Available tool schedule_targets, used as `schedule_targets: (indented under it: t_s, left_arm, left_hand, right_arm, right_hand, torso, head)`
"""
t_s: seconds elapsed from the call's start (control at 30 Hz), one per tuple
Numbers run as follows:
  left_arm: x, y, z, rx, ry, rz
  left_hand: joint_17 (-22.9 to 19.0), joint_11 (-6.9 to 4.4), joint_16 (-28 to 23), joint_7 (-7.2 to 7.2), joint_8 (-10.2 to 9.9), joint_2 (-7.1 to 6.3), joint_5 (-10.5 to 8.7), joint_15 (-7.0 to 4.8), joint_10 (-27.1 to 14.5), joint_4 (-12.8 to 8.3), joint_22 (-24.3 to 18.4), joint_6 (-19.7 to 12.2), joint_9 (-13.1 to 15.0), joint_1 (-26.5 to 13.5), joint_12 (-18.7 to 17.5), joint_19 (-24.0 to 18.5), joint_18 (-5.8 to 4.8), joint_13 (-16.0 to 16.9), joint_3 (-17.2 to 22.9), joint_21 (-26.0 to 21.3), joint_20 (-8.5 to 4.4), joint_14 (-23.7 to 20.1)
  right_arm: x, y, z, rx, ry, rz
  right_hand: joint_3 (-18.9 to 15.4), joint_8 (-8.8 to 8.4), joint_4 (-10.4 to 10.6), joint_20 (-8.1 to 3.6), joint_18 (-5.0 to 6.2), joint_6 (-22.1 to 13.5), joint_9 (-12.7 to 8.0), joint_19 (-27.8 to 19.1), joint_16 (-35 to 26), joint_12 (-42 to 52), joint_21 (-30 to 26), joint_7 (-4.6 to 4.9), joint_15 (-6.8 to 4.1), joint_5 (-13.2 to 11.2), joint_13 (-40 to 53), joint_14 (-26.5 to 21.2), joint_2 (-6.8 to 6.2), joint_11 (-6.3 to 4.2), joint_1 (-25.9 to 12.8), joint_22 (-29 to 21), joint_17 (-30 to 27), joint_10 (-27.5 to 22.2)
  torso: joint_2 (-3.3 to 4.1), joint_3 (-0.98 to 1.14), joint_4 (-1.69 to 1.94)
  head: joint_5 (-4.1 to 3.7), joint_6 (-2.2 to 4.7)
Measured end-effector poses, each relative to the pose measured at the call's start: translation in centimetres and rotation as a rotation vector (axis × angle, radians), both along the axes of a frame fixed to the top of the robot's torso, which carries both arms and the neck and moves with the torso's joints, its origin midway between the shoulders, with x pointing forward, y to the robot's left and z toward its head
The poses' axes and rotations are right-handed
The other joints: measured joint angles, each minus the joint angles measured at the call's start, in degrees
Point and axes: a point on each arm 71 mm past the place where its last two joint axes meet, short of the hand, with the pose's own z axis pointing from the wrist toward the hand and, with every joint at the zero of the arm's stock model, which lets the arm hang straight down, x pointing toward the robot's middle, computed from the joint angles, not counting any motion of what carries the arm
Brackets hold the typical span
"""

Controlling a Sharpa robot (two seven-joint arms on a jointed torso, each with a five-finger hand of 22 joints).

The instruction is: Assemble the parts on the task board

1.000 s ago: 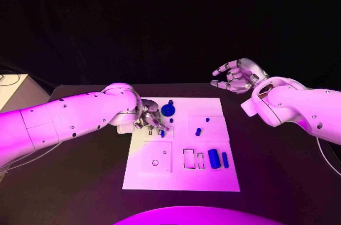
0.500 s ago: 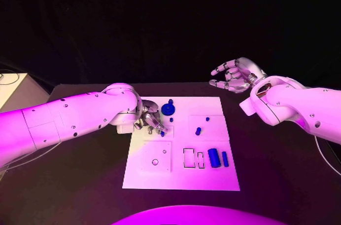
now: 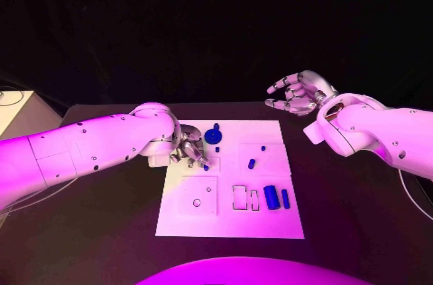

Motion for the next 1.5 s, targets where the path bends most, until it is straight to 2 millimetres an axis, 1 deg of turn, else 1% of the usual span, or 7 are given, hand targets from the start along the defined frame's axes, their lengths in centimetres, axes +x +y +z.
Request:
schedule_targets:
  t_s: [0.27,0.53,0.67,0.93,1.13,1.27,1.5]
  left_arm:
    - [-0.04,-0.2,-0.06,0.0,0.009,-0.006]
    - [-0.01,-0.27,-0.13,-0.005,0.02,-0.005]
    - [-0.03,-0.34,-0.13,-0.011,0.028,-0.004]
    - [-0.11,-0.4,-0.23,-0.02,0.044,-0.003]
    - [-0.1,-0.34,-0.25,-0.026,0.048,0.002]
    - [-0.08,-0.09,-0.22,-0.035,0.046,0.015]
    - [-0.12,0.37,0.04,-0.076,0.032,0.061]
  left_hand:
    - [0.0,0.0,0.1,-0.01,0.0,0.02,0.0,0.0,0.0,-0.3,0.09,-0.01,0.38,0.45,0.0,0.01,0.0,0.18,0.98,0.02,-0.01,0.0]
    - [0.0,-0.01,0.23,-0.43,-0.04,0.34,0.0,-0.4,-0.01,-1.62,0.32,0.01,1.44,1.73,0.0,0.21,0.0,0.26,5.52,0.24,-0.21,-0.01]
    - [0.0,-0.23,0.44,-0.71,-1.46,0.11,-0.03,-0.4,-0.19,-4.58,0.53,0.29,2.38,2.4,-0.39,0.27,0.0,0.03,12.01,0.24,-0.27,0.0]
    - [0.0,-0.43,0.44,-1.0,-2.37,-0.95,0.08,-0.4,0.01,-9.96,0.81,0.58,2.77,1.29,-1.06,0.42,0.0,-0.45,19.77,0.48,-0.42,-0.01]
    - [0.0,-0.73,0.74,-0.78,-2.67,-0.38,0.09,-0.4,0.33,-10.05,1.38,0.8,2.77,0.65,-1.38,0.54,0.0,-0.32,20.01,0.86,-0.53,-0.01]
    - [0.0,-0.82,1.8,-0.46,-2.81,0.28,2.29,-0.65,2.36,-9.81,2.44,1.13,2.77,0.0,-0.4,1.11,-0.92,1.51,20.39,1.65,-0.99,-0.17]
    - [0.0,-1.71,2.44,0.01,-2.28,-0.66,14.09,-1.53,5.64,-9.85,4.86,2.32,2.78,-2.97,1.76,2.8,-0.94,4.67,20.35,3.07,-1.75,-0.08]
  right_arm:
    - [0.02,0.04,-0.05,-0.001,0.003,0.001]
    - [0.03,0.06,-0.09,-0.002,0.005,0.003]
    - [0.03,0.08,-0.15,-0.002,0.008,0.004]
    - [0.04,0.07,-0.21,-0.004,0.012,0.006]
    - [0.03,0.07,-0.28,-0.005,0.016,0.008]
    - [0.02,0.02,-0.36,-0.006,0.02,0.009]
    - [0.0,-0.1,-0.45,-0.007,0.024,0.008]
  right_hand:
    - [0.0,0.0,0.0,0.0,0.0,0.0,0.0,0.0,0.0,0.0,0.0,0.0,0.0,0.0,0.0,0.0,0.0,0.0,0.0,-0.01,0.05,0.0]
    - [0.0,0.0,0.0,0.0,0.0,0.0,0.0,0.0,0.0,0.0,0.0,0.0,0.0,0.0,0.0,0.0,0.0,0.0,0.0,-0.01,0.04,0.0]
    - [0.0,0.0,0.0,0.0,0.0,0.0,0.0,0.0,0.0,0.0,0.0,0.0,0.0,0.0,-0.01,0.0,0.0,0.0,0.0,-0.01,0.04,0.0]
    - [0.0,0.0,0.0,0.0,0.0,0.0,0.01,0.0,0.0,0.0,0.0,0.0,0.0,0.23,-0.01,0.0,0.0,0.0,0.0,-0.01,0.03,0.0]
    - [0.0,0.0,0.0,0.0,0.0,0.0,0.01,0.0,0.0,0.0,0.0,0.0,0.0,0.23,-0.01,0.0,0.0,0.0,0.0,-0.01,0.03,0.0]
    - [0.0,0.0,0.0,0.0,0.0,0.0,0.01,0.0,0.0,0.0,0.0,0.0,0.0,0.23,-0.01,0.0,0.0,0.0,0.0,-0.02,0.03,0.0]
    - [0.0,0.0,0.0,0.0,0.0,0.0,0.01,0.0,0.0,0.0,0.01,0.0,0.0,0.35,-0.02,0.0,0.0,0.0,0.0,-0.02,0.02,0.0]
  torso:
    - [0.01,0.01,-0.01]
    - [0.02,0.0,-0.01]
    - [0.02,-0.02,-0.01]
    - [0.02,-0.03,0.0]
    - [0.02,-0.01,0.02]
    - [0.02,-0.01,0.04]
    - [0.02,0.0,0.04]
  head:
    - [0.04,-0.1]
    - [-0.04,-0.34]
    - [-0.02,-0.35]
    - [0.0,-0.36]
    - [-0.12,-0.4]
    - [-0.29,-0.32]
    - [-0.38,-0.15]
